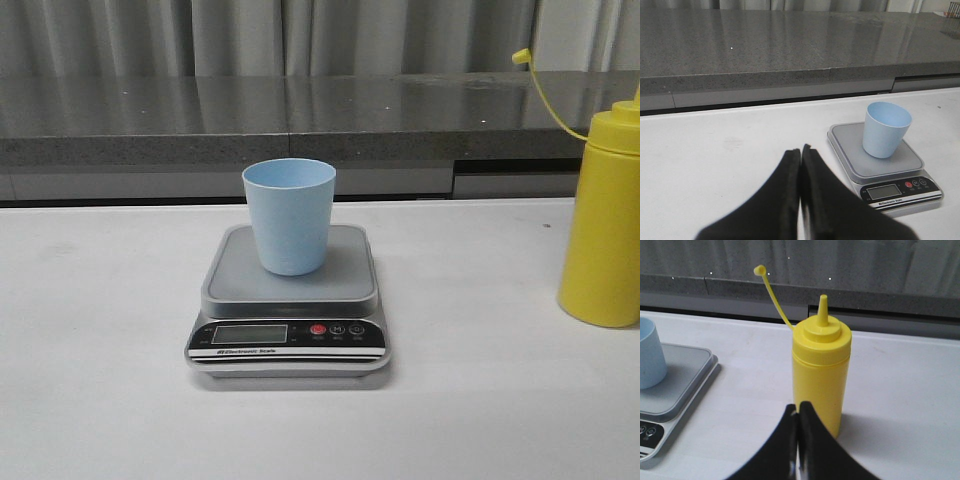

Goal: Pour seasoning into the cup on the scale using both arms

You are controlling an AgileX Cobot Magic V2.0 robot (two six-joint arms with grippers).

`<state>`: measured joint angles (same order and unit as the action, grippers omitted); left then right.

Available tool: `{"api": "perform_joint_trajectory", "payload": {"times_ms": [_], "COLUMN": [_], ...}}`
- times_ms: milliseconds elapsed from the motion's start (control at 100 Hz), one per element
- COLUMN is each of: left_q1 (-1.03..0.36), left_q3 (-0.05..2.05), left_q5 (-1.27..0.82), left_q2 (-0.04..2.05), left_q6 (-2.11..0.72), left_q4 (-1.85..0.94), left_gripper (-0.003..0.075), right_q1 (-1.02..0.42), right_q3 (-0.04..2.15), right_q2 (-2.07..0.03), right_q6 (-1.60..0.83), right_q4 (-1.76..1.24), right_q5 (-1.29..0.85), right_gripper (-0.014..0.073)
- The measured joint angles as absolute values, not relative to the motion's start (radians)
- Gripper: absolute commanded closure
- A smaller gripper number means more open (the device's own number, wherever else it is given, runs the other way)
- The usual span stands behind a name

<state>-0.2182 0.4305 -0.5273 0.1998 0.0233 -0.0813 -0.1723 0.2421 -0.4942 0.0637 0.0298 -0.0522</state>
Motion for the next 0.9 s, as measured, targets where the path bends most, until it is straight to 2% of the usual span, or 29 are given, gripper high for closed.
{"api": "perform_joint_trajectory", "payload": {"times_ms": [380,900], "left_q1": [-0.218,-0.218], "left_q3": [0.430,0.430], "left_q5": [-0.527,-0.527], "left_q2": [0.200,0.200], "left_q6": [0.023,0.023], "left_q4": [-0.081,-0.081], "left_gripper": [0.0741,0.0741], "right_q1": [-0.035,-0.032], "right_q3": [0.150,0.143], "right_q2": [-0.332,-0.320], "right_q6": [0.113,0.115], "right_q4": [0.062,0.067], "right_q5": [-0.057,-0.043], "right_gripper": [0.0651,0.0651]}}
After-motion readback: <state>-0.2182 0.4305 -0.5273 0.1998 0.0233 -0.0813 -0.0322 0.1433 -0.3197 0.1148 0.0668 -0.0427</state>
